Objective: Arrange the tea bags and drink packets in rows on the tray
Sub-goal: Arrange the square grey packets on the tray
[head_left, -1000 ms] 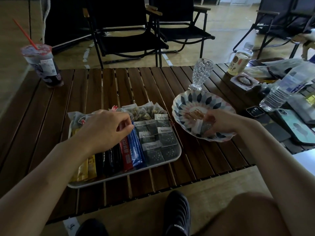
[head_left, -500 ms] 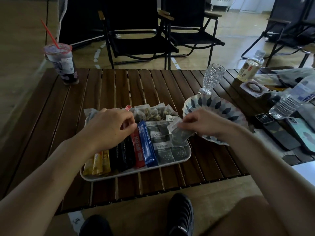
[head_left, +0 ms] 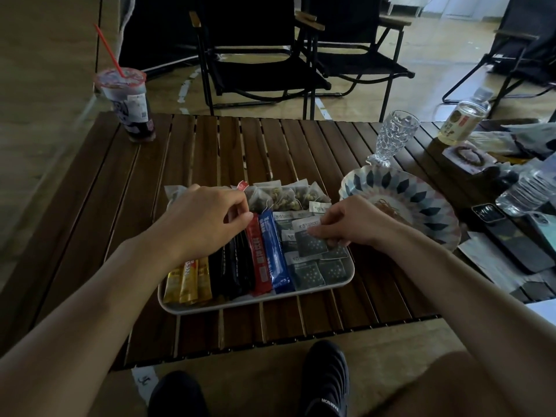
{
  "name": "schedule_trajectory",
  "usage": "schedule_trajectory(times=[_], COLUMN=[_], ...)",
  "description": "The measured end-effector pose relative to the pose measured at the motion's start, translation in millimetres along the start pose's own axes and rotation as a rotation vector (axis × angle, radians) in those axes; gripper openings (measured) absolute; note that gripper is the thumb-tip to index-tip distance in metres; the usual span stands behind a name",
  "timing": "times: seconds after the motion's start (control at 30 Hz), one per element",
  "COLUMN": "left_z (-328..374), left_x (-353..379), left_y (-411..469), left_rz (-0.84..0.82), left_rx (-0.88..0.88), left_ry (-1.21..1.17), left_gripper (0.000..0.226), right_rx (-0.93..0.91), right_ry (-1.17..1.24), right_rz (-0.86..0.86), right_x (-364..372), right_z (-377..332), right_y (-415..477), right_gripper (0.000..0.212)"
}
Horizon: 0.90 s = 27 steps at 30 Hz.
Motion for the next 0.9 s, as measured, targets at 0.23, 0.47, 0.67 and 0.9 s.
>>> schedule_trajectory(times=[0.23,0.47,0.67,0.9], left_z=[3.7,6.4,4.2,4.6], left_x=[-2.5,-2.6,0.7,7.8], left_y=[-2.1,-3.1,-0.3,7.9], left_rz=[0.002,-0.01,-0.019,-0.013], left_rx=[-0.004,-0.015,-0.009,0.008], left_ry=[-0.011,-0.015,-0.016,0.004], left_gripper=[0.031,0.034,0.037,0.031], right_rx=[-0.099,-0.278,-0.296,-0.224], right_ry=[-0.365,-0.456,-0.439,-0.293], right_rz=[0.119,0.038,0.042,0.168], right_x=[7.7,4.7,6.1,-26.4], right_z=[-0.8,5.6,10.2,19.4], right_y=[4.1,0.0,5.0,-3.5], right_gripper=[0.043,0.046,0.039,0.018])
Point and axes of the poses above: each hand's wrist, its own y-axis towards the middle knuckle, its own x-axis out of the palm, z = x × y, the point moved 1 cm from there along y, towards the middle knuckle, and after that the axes turned 8 degrees about -x, right-handed, at the moved point
